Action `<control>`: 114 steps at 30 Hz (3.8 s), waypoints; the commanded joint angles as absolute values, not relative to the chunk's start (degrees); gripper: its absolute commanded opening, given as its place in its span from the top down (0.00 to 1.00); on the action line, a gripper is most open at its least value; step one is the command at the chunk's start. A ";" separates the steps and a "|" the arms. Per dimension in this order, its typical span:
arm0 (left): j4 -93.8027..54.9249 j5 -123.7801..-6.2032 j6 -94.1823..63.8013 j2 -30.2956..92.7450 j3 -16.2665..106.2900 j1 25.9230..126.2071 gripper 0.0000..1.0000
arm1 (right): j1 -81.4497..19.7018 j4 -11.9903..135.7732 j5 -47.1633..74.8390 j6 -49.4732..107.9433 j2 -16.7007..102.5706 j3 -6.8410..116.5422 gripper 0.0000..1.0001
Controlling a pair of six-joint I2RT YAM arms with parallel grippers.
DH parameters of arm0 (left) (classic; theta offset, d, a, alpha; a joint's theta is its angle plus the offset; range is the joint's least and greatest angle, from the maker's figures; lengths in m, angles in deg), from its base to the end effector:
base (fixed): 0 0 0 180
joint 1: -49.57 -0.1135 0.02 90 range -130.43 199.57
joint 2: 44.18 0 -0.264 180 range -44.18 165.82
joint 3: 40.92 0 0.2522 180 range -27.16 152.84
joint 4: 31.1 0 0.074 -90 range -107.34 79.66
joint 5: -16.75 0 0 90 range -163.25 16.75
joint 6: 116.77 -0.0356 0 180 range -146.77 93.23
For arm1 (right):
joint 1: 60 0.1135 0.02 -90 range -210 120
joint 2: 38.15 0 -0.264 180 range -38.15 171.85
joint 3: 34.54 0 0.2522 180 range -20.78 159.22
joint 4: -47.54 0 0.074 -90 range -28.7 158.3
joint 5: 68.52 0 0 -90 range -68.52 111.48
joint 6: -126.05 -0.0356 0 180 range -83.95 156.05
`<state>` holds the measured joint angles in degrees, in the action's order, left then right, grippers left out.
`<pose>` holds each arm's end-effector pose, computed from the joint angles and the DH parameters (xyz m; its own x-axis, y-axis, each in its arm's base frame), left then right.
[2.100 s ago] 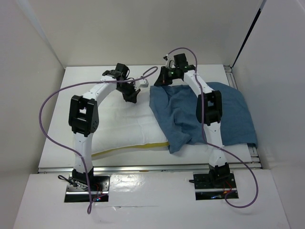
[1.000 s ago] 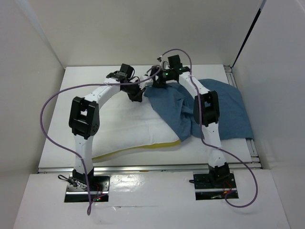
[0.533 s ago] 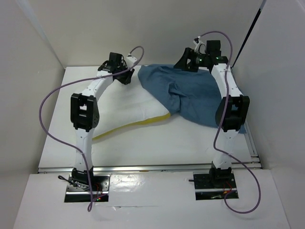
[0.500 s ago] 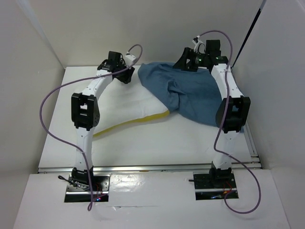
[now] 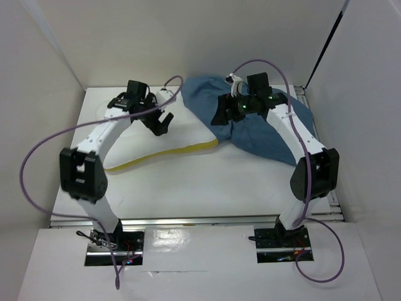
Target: Put the pillow into the pillowcase
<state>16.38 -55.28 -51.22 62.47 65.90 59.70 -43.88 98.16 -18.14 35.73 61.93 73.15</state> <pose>0.4125 -0.0849 0.2879 -0.5042 0.4900 -0.7111 0.6392 0.7654 0.0742 0.3687 0.1302 0.3376 -0.6590 -0.1860 -0.7288 -0.6582 0.6116 0.4391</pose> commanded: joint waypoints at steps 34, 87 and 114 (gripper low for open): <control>-23.04 -70.78 -74.06 40.19 20.30 82.88 0.17 | -45.85 93.82 -12.53 28.05 60.47 62.10 0.15; 23.27 -48.03 -54.02 61.20 80.86 66.79 1.00 | -37.24 68.59 5.30 30.86 62.58 58.76 0.32; 22.13 -48.64 -51.91 60.93 79.45 66.26 1.00 | -34.17 70.08 1.38 31.30 67.42 70.44 1.00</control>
<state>24.99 -50.82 -54.34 61.60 78.27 66.10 -36.84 70.64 7.92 31.43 70.54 65.91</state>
